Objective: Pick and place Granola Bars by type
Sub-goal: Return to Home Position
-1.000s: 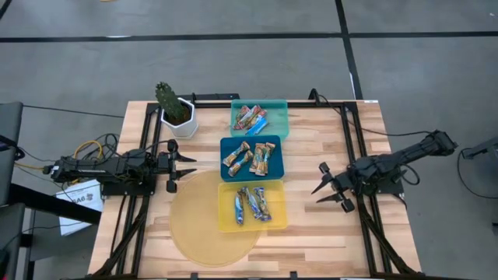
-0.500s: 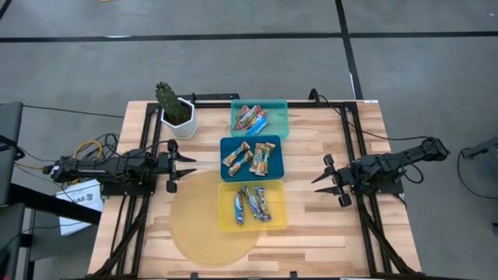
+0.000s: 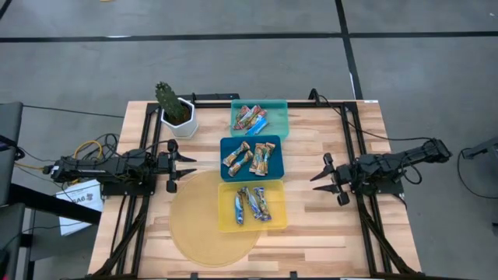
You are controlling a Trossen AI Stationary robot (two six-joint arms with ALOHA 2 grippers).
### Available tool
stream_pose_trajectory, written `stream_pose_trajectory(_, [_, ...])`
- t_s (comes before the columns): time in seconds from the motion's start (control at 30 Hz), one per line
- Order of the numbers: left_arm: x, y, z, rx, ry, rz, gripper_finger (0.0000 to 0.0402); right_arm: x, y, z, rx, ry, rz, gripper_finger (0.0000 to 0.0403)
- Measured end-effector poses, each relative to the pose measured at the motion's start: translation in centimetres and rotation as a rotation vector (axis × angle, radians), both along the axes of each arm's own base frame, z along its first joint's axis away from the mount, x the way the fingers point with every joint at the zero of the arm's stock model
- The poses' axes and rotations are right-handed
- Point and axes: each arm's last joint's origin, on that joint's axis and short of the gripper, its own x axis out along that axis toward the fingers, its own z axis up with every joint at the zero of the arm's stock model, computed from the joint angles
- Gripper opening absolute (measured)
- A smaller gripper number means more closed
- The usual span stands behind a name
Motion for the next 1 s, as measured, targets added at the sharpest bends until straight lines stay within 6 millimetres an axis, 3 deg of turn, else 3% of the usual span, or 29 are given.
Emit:
stream_pose_trajectory(0.27, [0.0,0.0,0.0,0.002,0.0,0.0,0.0137,-0.01,0.0,0.01,0.076,0.02,-0.009,0.0135])
stream_pose_trajectory(1.0, [0.0,0.0,-0.01,0.004,0.001,0.0,0.0137,-0.01,0.0,-0.03,0.074,0.021,-0.01,0.0135])
